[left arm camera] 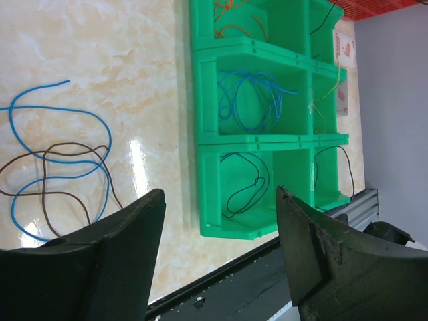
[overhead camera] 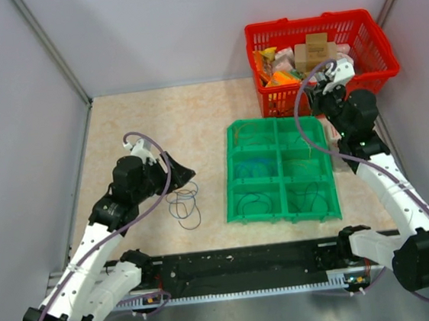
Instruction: Untangle the cables
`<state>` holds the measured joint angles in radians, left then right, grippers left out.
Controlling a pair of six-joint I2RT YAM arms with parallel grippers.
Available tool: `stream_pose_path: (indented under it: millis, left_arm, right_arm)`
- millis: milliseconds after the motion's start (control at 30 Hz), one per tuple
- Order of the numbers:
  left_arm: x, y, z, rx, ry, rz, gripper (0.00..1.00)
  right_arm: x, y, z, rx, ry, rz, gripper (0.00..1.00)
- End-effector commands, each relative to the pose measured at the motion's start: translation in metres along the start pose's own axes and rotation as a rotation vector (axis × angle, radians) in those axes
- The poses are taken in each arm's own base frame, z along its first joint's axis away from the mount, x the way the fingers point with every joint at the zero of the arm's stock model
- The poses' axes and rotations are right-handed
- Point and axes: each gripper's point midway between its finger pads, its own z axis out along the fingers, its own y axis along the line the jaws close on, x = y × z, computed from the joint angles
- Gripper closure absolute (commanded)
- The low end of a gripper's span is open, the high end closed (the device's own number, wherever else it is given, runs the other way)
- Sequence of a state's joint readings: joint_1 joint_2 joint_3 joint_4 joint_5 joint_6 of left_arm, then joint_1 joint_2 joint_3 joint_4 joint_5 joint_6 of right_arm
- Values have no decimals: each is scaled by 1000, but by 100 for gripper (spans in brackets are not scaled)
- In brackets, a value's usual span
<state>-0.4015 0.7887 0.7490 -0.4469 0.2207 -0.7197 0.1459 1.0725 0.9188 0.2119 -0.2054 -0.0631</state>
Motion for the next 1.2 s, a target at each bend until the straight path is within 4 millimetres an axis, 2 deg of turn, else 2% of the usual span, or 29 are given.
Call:
stream_pose_path:
  millis: [0, 100, 200, 433, 700, 900, 1067, 1167]
  left_arm:
    - [-8, -4, 2, 17, -34, 19, 29]
    - [-7, 11, 3, -57, -33, 13, 30]
    - [-3, 24, 6, -113, -23, 3, 32]
    - [4, 32, 11, -142, -4, -22, 33]
    - [7, 40, 13, -168, -8, -28, 33]
    - [17, 53, 19, -214, 25, -46, 29]
    - [19, 69, 20, -281, 6, -58, 25]
    - [21, 82, 23, -349, 15, -75, 25]
  right_arm:
    - [33, -27, -8, 212, 103, 198, 100]
    - [63, -28, -15, 279, 161, 322, 100]
    - [91, -18, -14, 278, 227, 428, 100]
    - [145, 8, -10, 305, 376, 607, 100]
    - [172, 26, 2, 305, 422, 753, 100]
    - [190, -2, 15, 419, 474, 603, 100]
    - [198, -5, 21, 409, 520, 517, 100]
    - [198, -2, 22, 400, 554, 475, 92]
